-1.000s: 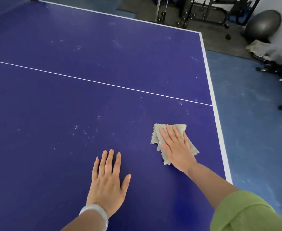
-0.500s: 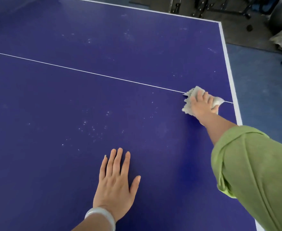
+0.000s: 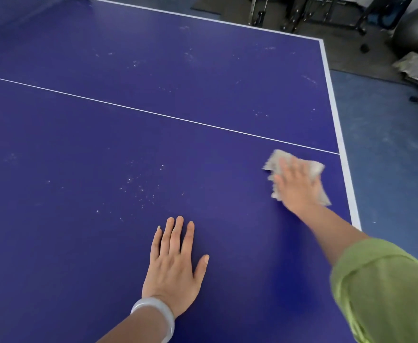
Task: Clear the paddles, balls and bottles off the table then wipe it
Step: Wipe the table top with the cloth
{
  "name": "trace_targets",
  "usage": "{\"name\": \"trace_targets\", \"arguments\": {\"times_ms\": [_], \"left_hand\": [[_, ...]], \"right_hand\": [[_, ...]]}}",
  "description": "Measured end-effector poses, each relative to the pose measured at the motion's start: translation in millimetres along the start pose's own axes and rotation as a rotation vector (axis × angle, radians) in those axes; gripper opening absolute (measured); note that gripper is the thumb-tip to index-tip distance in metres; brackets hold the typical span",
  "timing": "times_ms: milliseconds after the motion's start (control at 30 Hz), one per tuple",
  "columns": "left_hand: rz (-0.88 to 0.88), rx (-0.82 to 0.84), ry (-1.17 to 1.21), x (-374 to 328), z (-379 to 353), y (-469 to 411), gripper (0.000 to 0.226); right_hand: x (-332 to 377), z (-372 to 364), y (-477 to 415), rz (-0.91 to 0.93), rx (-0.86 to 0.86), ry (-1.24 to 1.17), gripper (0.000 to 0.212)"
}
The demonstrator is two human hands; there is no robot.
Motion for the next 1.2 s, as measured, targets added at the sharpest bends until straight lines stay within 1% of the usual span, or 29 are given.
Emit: {"name": "trace_targets", "arguments": {"times_ms": [67, 100, 133, 167, 200, 233, 333, 400, 433, 467, 500, 533, 600, 633, 667, 733, 767, 867, 933, 1000, 1067, 1100, 1133, 1200], "left_hand": [[0.003, 0.000, 0.003, 1, -1, 0, 0.072], [0.004, 0.002, 0.003, 1, -1, 0, 0.071], [0.004, 0.005, 0.005, 0, -1, 0, 0.071], [0.003, 0.006, 0.006, 1, -1, 1, 0.072], [0.002, 0.007, 0.007, 1, -1, 0, 0.072], [0.001, 0.010, 0.009, 1, -1, 0, 0.072], [-0.006, -0.005, 0.002, 0, -1, 0, 0.072], [-0.006, -0.013, -0.003, 0, -1, 0, 0.071], [-0.005, -0.017, -0.002, 1, -2, 0, 0.072], [-0.004, -0.027, 0.000, 1, -3, 0, 0.072], [-0.004, -0.033, 0.004, 1, -3, 0, 0.072], [-0.003, -0.030, 0.013, 1, -3, 0, 0.072], [-0.002, -0.023, 0.035, 1, -2, 0, 0.071], [-0.003, -0.023, 0.045, 0, -2, 0, 0.071], [-0.001, -0.015, 0.055, 0, -1, 0, 0.071], [-0.009, -0.001, 0.074, 0, 0, 1, 0.072], [-0.014, 0.006, 0.087, 1, 0, 2, 0.072], [-0.028, 0.023, 0.133, 2, 3, 3, 0.070], [-0.041, 0.000, 0.158, 5, 5, 3, 0.065], [-0.063, -0.036, 0.259, 9, 11, 6, 0.060], [-0.105, -0.119, 0.447, 22, 19, 12, 0.057], [-0.120, -0.134, 0.525, 32, 23, 18, 0.058], [-0.126, -0.172, 0.549, 45, 27, 25, 0.059], [-0.083, -0.272, 0.479, 85, 32, 43, 0.059]], "right_hand": [[-34, -1, 15, -0.310, -0.028, -0.179, 0.057], [-31, -6, 23, -0.406, -0.040, -0.195, 0.057], [-17, -11, 31, -0.466, -0.058, -0.183, 0.057], [5, -16, 38, -0.458, -0.061, -0.141, 0.058], [33, -18, 45, -0.391, -0.042, -0.117, 0.059], [63, -23, 52, -0.272, -0.010, -0.101, 0.059], [139, -30, 87, 0.183, 0.026, -0.041, 0.059], [141, -29, 96, 0.360, 0.032, 0.009, 0.064], [127, -29, 94, 0.405, -0.011, 0.038, 0.063], [105, -31, 90, 0.386, -0.068, 0.052, 0.060], [76, -32, 84, 0.287, -0.119, 0.054, 0.057], [42, -31, 80, 0.115, -0.127, 0.029, 0.056], [-13, -30, 85, -0.250, -0.062, -0.080, 0.056], [-27, -31, 95, -0.359, -0.043, -0.118, 0.057], [-27, -32, 108, -0.419, -0.045, -0.134, 0.059], [2, -35, 138, -0.433, -0.070, -0.128, 0.062], [25, -38, 153, -0.410, -0.078, -0.120, 0.064], [101, -46, 183, -0.297, -0.078, -0.130, 0.060], [130, -50, 188, -0.288, -0.088, -0.124, 0.061], [139, -52, 188, -0.300, -0.077, -0.098, 0.059], [139, -52, 188, -0.308, -0.072, -0.103, 0.060], [139, -52, 188, -0.310, -0.075, -0.102, 0.060], [139, -51, 188, -0.316, -0.071, -0.103, 0.060], [141, -49, 189, -0.327, -0.061, -0.119, 0.059]]}}
Point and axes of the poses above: each hand's wrist, its own y-axis away from the middle knuckle, its own z-axis out of the back of the hand, x = y × z, the point moved 2 cm from there along -y, towards the middle knuckle, and after that the axes turned 8 degrees about -z, right-handed, at the moved point
